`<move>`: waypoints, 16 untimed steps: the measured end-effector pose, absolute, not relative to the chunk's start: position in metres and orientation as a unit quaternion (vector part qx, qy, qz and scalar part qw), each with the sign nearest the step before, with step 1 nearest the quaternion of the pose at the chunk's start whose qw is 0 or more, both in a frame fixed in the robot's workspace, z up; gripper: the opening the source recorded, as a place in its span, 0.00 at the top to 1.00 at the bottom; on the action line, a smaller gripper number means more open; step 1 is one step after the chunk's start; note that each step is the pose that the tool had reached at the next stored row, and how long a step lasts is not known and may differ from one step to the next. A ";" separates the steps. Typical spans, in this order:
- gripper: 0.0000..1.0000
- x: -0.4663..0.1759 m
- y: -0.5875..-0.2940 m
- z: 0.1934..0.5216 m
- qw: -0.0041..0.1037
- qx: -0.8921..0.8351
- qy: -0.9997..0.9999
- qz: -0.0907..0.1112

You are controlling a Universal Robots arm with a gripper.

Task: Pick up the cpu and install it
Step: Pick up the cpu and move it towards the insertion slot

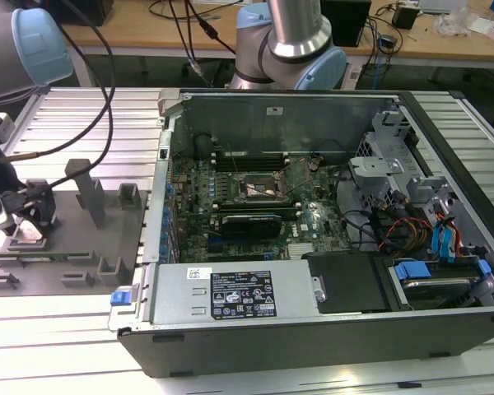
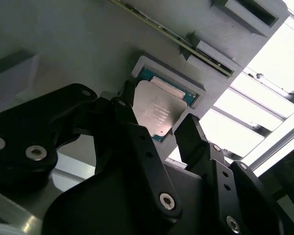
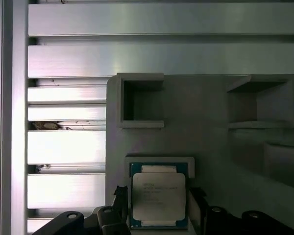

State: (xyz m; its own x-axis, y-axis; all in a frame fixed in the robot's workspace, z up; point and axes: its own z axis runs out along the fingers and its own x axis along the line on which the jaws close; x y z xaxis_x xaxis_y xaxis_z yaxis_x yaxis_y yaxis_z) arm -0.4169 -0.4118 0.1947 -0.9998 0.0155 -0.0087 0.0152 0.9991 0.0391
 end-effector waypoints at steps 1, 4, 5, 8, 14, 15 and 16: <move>0.40 -0.417 -0.412 0.194 0.005 0.008 1.000 0.020; 0.40 -0.416 -0.412 0.193 0.005 0.009 1.000 0.020; 0.40 -0.416 -0.412 0.192 0.005 0.011 1.000 0.020; 0.40 -0.416 -0.412 0.192 0.005 0.012 1.000 0.021; 0.40 -0.416 -0.412 0.189 0.005 0.012 1.000 0.021; 0.40 -0.416 -0.412 0.189 0.005 0.012 1.000 0.021; 0.40 -0.416 -0.412 0.189 0.005 0.012 1.000 0.021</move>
State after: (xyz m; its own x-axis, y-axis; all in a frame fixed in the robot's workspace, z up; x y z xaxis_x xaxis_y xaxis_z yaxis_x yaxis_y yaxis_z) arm -0.4157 -0.4118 0.1893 -0.9997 0.0249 -0.0087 0.0245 0.9988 0.0418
